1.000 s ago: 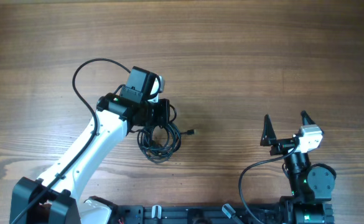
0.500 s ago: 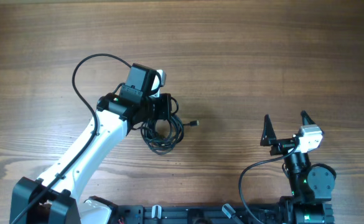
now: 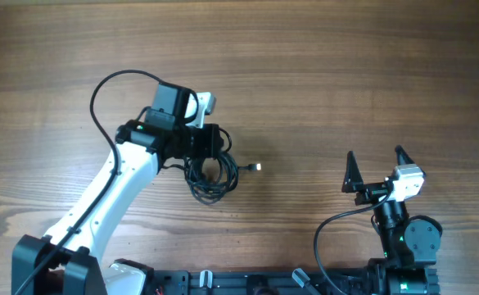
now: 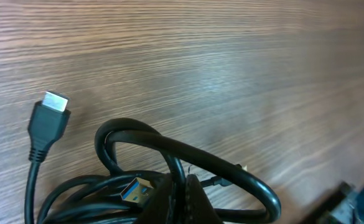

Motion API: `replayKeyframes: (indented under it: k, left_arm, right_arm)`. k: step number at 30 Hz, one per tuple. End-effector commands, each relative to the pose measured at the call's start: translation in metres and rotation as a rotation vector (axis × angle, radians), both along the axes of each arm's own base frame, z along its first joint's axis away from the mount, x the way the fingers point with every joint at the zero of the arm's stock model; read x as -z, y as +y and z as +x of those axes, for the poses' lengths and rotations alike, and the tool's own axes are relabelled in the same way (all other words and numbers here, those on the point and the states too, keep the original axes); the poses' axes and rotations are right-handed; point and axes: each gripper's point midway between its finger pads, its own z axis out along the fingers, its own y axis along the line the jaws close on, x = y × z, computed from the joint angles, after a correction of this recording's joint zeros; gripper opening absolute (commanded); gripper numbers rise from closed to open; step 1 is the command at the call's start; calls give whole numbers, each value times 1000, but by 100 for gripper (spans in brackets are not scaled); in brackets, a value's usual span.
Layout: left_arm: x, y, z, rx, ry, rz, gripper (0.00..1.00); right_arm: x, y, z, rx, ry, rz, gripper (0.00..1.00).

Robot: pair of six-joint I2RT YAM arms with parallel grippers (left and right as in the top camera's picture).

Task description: Untangle cables

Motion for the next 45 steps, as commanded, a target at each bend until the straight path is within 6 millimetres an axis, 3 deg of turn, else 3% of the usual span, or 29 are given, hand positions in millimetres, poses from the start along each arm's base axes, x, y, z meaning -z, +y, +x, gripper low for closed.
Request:
replayKeyframes:
  k: [1, 5, 10, 15, 21, 25, 29, 31, 32, 33, 35, 38, 45]
  left_arm:
    - [-18, -16, -12, 186, -27, -202, 4]
    - [-28, -16, -17, 251, -51, -308, 4]
    - [-34, -9, -17, 258, -62, -356, 4]
    - [-28, -4, -13, 236, -64, -314, 4]
    - [-24, -3, -11, 230, -63, -300, 4]
    - [-13, -3, -5, 183, -3, -309, 4]
    - [-1, -3, -3, 165, 42, -310, 4]
    - [0, -4, -3, 163, 44, -311, 4]
    - [0, -4, -2, 163, 43, -311, 4]
    - [0, -4, -2, 162, 44, -311, 4]
    - [0, -4, -2, 163, 42, -311, 4]
    - [0, -4, -2, 163, 42, -311, 4]
    - [2, -4, -2, 164, 42, -294, 4]
  right_arm:
    - [-3, 28, -6, -167, 24, 177, 100]
    - [-5, 40, -10, -238, 112, 526, 100]
    - [-16, 63, -23, -391, 134, 519, 100]
    - [-64, 67, -26, -420, 111, 497, 100]
    - [-77, 82, -4, -458, 428, 472, 100]
    - [-67, 107, 7, -606, 721, 582, 99]
    - [-31, 114, 28, -577, 899, 668, 100]
    - [-15, 124, 33, -645, 971, 699, 100]
    - [-15, 132, 31, -716, 970, 692, 97]
    - [-10, 141, 31, -754, 996, 691, 78]
    - [10, 156, 31, -730, 1056, 645, 63]
    - [32, 186, 26, -688, 1081, 507, 64]
    - [21, 239, 28, -665, 938, 409, 64]
